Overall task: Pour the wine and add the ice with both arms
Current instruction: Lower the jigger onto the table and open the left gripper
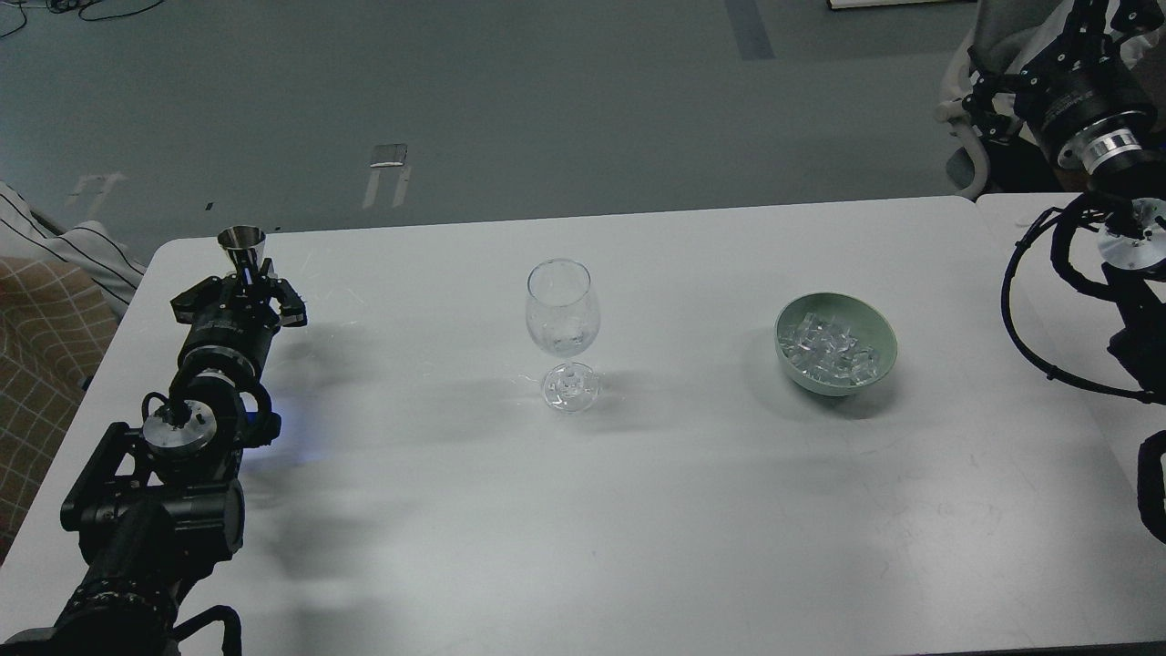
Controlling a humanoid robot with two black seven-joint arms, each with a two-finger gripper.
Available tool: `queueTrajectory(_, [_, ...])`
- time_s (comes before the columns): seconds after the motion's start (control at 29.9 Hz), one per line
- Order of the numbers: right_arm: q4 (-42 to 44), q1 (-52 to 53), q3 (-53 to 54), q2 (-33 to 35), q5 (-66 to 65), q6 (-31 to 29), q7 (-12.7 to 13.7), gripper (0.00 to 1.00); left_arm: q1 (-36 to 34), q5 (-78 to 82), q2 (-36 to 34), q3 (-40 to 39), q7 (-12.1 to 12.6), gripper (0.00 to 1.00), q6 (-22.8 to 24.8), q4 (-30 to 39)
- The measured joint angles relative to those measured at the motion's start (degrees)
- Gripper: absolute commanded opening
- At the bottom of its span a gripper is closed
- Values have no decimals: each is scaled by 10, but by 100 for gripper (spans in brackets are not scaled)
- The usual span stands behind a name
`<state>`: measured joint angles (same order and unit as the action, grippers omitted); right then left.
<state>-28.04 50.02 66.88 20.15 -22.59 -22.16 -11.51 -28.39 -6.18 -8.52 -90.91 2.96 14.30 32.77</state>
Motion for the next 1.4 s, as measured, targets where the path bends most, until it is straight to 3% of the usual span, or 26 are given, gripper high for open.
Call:
queueTrajectory(0.17, [1,1,0,1,0,0,0,100,0,-1,1,1,0,34,9,-14])
queueTrajectory(0.53, [1,1,0,1,0,0,1,100,-3,-2,-4,3,0,39,10,-16])
queueTrajectory(0.8, [1,0,0,1,0,0,0,100,-3,-2,-4,6,-1,49,6,-16])
queueTrajectory(0.87, [1,0,0,1,0,0,0,100,-3,-2,-4,7,-1,56,4,-16])
queueTrajectory(1.1, [1,-2,0,1,0,0,0,100,-6,-2,-5,7,-1,63,2,-16])
queueTrajectory(1.3, [0,-3,0,1,0,0,0,100,-7,-2,-6,7,5,81,1,-16])
queueTrajectory(1.4, [0,-3,0,0,0,0,0,100,-8,-1,-6,7,10,83,0,-16])
